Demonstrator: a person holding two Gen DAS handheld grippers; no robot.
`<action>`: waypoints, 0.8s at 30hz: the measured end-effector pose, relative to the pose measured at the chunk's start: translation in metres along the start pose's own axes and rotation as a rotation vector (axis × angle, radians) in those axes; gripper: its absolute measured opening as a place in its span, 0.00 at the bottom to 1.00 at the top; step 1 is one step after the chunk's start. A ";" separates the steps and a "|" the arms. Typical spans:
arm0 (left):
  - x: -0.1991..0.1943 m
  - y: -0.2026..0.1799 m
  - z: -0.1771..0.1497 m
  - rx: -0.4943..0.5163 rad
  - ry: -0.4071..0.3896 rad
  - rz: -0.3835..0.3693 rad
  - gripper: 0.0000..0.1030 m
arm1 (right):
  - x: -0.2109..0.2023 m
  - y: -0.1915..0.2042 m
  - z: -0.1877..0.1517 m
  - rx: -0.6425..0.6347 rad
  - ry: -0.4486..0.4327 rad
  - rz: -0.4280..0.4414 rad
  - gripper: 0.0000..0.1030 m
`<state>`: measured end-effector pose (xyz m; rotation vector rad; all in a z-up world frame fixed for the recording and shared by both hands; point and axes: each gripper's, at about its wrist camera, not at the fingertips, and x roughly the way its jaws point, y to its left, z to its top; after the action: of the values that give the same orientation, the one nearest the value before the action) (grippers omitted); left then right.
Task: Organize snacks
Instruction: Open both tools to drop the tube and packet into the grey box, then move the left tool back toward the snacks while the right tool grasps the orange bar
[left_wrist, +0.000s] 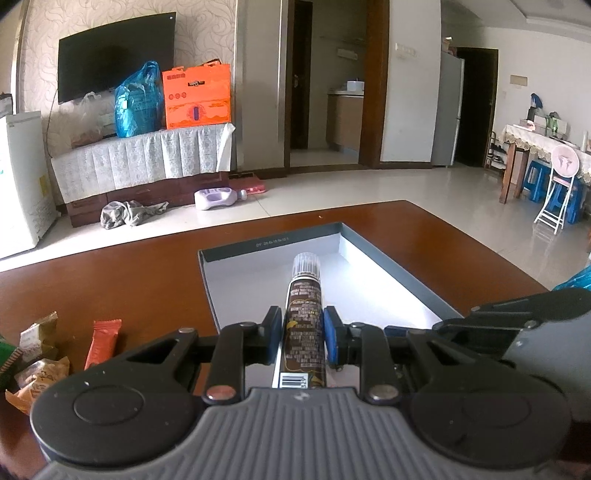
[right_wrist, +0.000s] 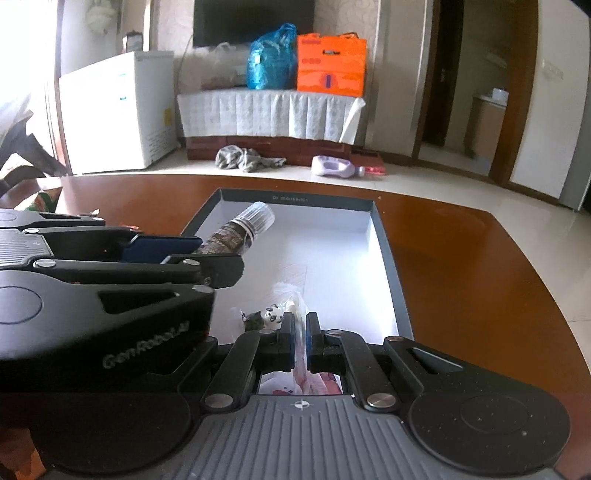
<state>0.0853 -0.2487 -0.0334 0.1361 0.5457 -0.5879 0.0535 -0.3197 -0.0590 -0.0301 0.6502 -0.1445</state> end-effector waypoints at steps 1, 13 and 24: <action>0.000 0.000 0.000 0.002 0.001 -0.001 0.21 | -0.001 0.000 0.000 0.002 -0.003 -0.002 0.10; -0.011 -0.003 0.005 0.036 -0.039 0.000 0.45 | -0.021 0.002 -0.004 -0.002 -0.049 -0.028 0.47; -0.035 0.010 0.010 0.027 -0.071 0.014 0.46 | -0.048 0.014 -0.002 -0.038 -0.074 -0.043 0.53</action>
<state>0.0713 -0.2255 -0.0070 0.1445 0.4681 -0.5849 0.0157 -0.2985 -0.0329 -0.0855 0.5786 -0.1713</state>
